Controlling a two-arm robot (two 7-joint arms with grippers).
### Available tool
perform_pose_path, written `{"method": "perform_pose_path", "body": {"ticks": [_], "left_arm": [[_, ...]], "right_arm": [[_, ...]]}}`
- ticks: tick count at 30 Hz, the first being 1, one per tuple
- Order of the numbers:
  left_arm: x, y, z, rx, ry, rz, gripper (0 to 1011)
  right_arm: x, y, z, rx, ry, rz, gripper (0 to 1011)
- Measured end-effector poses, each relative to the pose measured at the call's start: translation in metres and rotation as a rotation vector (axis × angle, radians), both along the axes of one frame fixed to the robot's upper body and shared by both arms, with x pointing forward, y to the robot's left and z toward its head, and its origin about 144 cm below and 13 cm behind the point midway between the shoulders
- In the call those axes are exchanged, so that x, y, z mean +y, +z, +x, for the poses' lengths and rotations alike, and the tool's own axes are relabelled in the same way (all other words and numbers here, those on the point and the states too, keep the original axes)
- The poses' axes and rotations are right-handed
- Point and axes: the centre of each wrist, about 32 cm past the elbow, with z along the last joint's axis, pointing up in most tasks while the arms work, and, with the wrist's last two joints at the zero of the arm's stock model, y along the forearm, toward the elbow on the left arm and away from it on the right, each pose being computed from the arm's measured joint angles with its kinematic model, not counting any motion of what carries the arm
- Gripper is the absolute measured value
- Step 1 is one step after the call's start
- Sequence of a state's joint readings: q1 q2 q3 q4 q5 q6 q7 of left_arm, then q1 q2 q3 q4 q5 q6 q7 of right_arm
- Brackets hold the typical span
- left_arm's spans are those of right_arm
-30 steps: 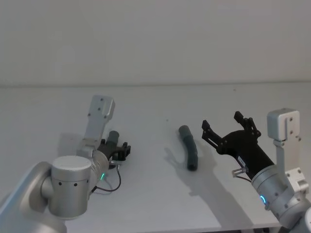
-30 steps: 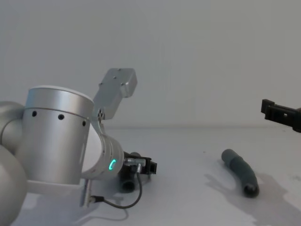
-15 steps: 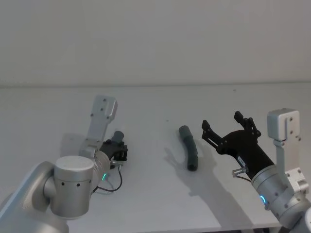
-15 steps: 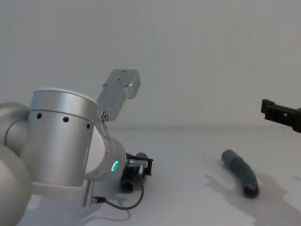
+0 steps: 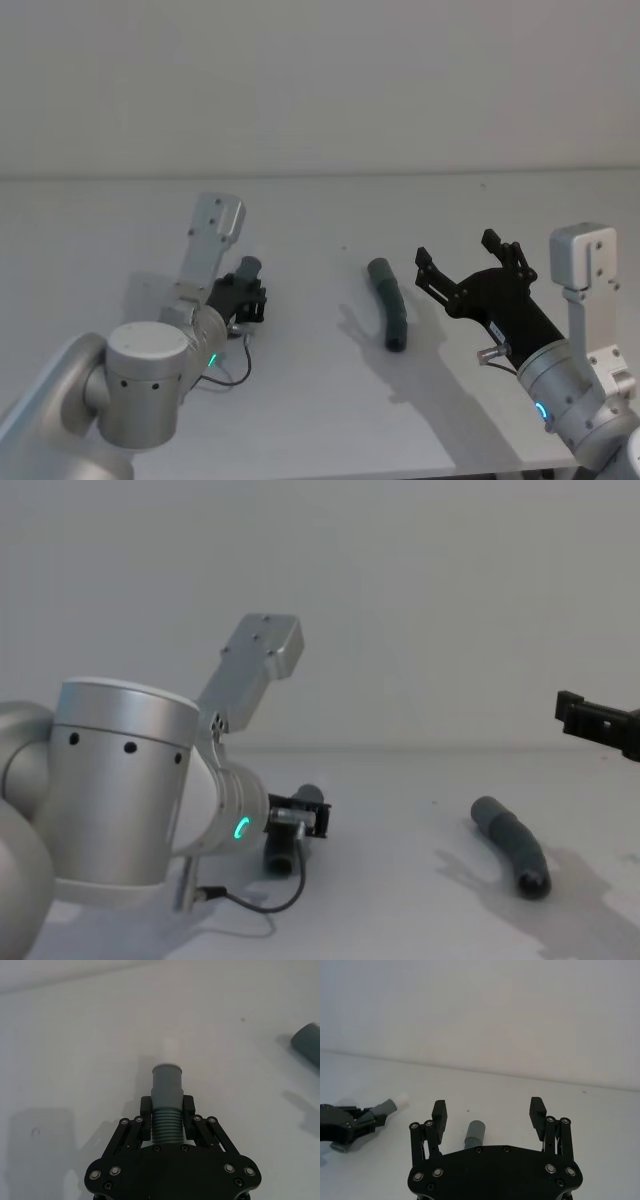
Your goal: Use both hands to pick up one end of the pipe from the table, align the ends, and insert them.
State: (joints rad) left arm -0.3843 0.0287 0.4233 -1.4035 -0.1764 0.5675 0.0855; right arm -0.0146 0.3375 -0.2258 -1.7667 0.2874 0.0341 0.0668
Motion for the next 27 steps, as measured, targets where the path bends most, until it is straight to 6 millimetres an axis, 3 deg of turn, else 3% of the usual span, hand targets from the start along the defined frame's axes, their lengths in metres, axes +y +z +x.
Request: {"method": "perform_pose_path", "body": {"ticks": [27], "left_arm": [[0.045, 0.022, 0.025, -0.107, -0.358, -0.027, 327]], "right_arm": [[0.0, 0.0, 0.0, 0.0, 0.0, 0.0, 1004]]}}
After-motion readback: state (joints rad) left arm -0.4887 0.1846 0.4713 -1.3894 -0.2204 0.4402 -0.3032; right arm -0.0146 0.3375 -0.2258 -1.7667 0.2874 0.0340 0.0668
